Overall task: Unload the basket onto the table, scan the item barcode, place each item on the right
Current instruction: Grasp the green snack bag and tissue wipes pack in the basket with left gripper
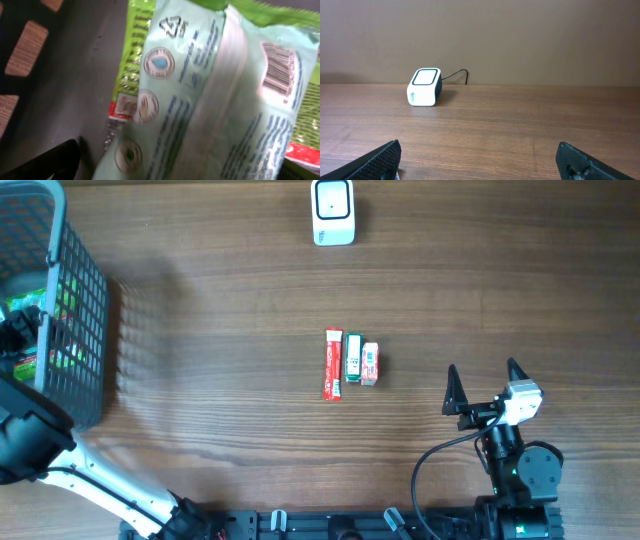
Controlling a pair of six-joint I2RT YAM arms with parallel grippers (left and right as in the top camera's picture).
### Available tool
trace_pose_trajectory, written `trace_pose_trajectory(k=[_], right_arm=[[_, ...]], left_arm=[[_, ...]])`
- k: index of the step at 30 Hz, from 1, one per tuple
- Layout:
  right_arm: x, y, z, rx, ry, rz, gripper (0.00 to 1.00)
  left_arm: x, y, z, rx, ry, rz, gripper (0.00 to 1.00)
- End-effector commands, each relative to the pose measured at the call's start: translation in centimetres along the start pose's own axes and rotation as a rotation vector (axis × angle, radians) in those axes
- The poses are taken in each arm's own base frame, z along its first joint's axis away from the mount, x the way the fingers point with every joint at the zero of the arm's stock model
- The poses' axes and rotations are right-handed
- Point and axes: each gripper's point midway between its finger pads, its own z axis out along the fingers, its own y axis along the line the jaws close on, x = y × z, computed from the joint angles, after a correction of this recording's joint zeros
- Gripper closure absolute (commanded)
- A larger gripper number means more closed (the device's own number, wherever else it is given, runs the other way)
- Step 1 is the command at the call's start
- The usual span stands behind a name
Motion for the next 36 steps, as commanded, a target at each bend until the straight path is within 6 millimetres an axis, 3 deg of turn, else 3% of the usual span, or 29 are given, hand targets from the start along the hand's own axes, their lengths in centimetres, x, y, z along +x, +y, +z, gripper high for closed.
trace_pose_trajectory(k=[1,5,8,11,12,13,19,23,24,26,28,31,36], right_arm=[[-0.1,0.2,0.0,-0.012,-0.006,-0.009,0.00],[-0.1,0.2,0.0,-0.012,-0.006,-0.009,0.00],[-0.1,0.2,0.0,-0.012,-0.006,-0.009,0.00],[-0.1,0.2,0.0,-0.012,-0.006,-0.009,0.00],[-0.1,0.2,0.0,-0.012,-0.006,-0.009,0.00],[-0.1,0.2,0.0,-0.012,-0.006,-0.009,0.00],[-0.1,0.2,0.0,-0.012,-0.006,-0.009,0.00],[-0.1,0.2,0.0,-0.012,-0.006,-0.009,0.00],[-0.1,0.2,0.0,-0.012,-0.006,-0.009,0.00],[-0.1,0.2,0.0,-0.012,-0.006,-0.009,0.00],[-0.1,0.2,0.0,-0.012,-0.006,-0.010,0.00],[-0.1,0.2,0.0,-0.012,-0.006,-0.009,0.00],[-0.1,0.2,0.0,-0.012,-0.006,-0.009,0.00]], left_arm=[[2.1,-0.7,1.3,0.081,0.023,-0.052,0.00],[3.7,-1.9,3.2,0.160,0.068,-0.071,0.01],[4.7,-2.2,3.9,0.178,0.101,-0.083,0.09],[4.7,-2.9,3.8,0.215,0.097,-0.088,0.39],[4.6,-3.2,3.7,0.233,0.091,-0.089,0.46],[4.5,-3.4,3.7,0.246,0.090,-0.091,0.47],[4.8,-3.6,3.6,0.254,0.101,-0.095,0.44],[4.1,-5.3,3.1,0.358,0.068,-0.106,0.41],[4.0,-5.7,3.0,0.383,0.063,-0.109,0.35],[3.9,-6.1,2.8,0.407,0.055,-0.111,0.14],[3.7,-6.1,2.5,0.405,0.053,-0.110,0.07],[3.2,-6.2,1.7,0.402,0.039,-0.098,0.04],[3.4,-7.8,1.9,0.413,0.065,-0.071,0.08]])
